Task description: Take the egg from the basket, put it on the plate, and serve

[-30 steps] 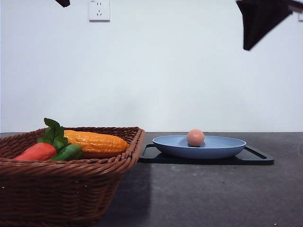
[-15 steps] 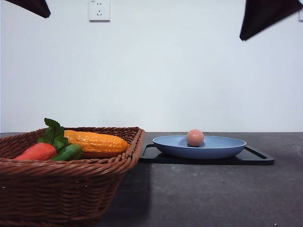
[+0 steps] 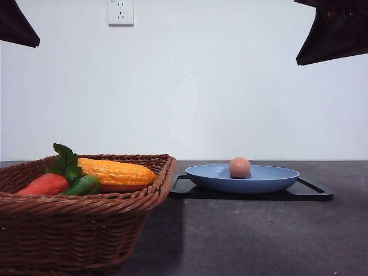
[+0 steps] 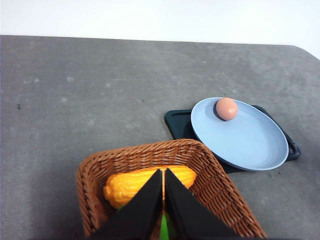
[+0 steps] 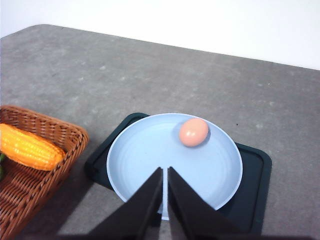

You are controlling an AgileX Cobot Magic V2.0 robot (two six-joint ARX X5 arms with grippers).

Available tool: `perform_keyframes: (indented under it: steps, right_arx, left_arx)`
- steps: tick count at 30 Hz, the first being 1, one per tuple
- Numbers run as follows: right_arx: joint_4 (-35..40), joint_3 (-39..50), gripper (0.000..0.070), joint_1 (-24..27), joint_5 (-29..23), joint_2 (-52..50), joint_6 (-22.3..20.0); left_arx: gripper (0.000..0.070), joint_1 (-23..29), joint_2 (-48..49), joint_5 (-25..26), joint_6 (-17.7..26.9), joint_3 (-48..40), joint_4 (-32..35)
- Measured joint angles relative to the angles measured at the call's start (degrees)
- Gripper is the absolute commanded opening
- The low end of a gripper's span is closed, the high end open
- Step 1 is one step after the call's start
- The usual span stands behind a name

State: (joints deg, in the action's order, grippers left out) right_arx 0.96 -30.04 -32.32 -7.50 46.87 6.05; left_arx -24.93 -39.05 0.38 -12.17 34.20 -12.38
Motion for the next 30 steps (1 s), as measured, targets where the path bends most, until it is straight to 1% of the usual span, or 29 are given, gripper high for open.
perform_keyframes:
  steps: [4, 15, 19, 21, 25, 30]
  right_arx:
    - [0.1, 0.0, 0.0000, 0.0, 0.0, 0.0, 0.1]
    - [0.1, 0.0, 0.0000, 0.0, 0.0, 0.0, 0.2]
    - [0.1, 0.0, 0.0000, 0.0, 0.0, 0.0, 0.2]
    - [0.1, 0.0, 0.0000, 0.0, 0.0, 0.0, 0.2]
    - [0.1, 0.0, 0.0000, 0.0, 0.0, 0.0, 0.2]
    - [0.1, 0.0, 0.0000, 0.0, 0.0, 0.0, 0.2]
  left_arx:
    - [0.0000, 0.0, 0.0, 0.0, -0.7, 0.0, 0.2]
    - [0.0000, -0.4, 0.3, 0.0, -0.7, 0.0, 0.1]
    - [0.0000, -0.4, 5.4, -0.1, -0.5, 0.0, -1.9]
    - [0.0000, -0.1, 9.5, -0.2, 1.0, 0.0, -2.7]
    - [0.0000, 3.3, 18.3, -0.2, 4.6, -0.3, -3.9]
    - [0.0000, 12.0, 29.2, -0.2, 7.5, -4.9, -3.3]
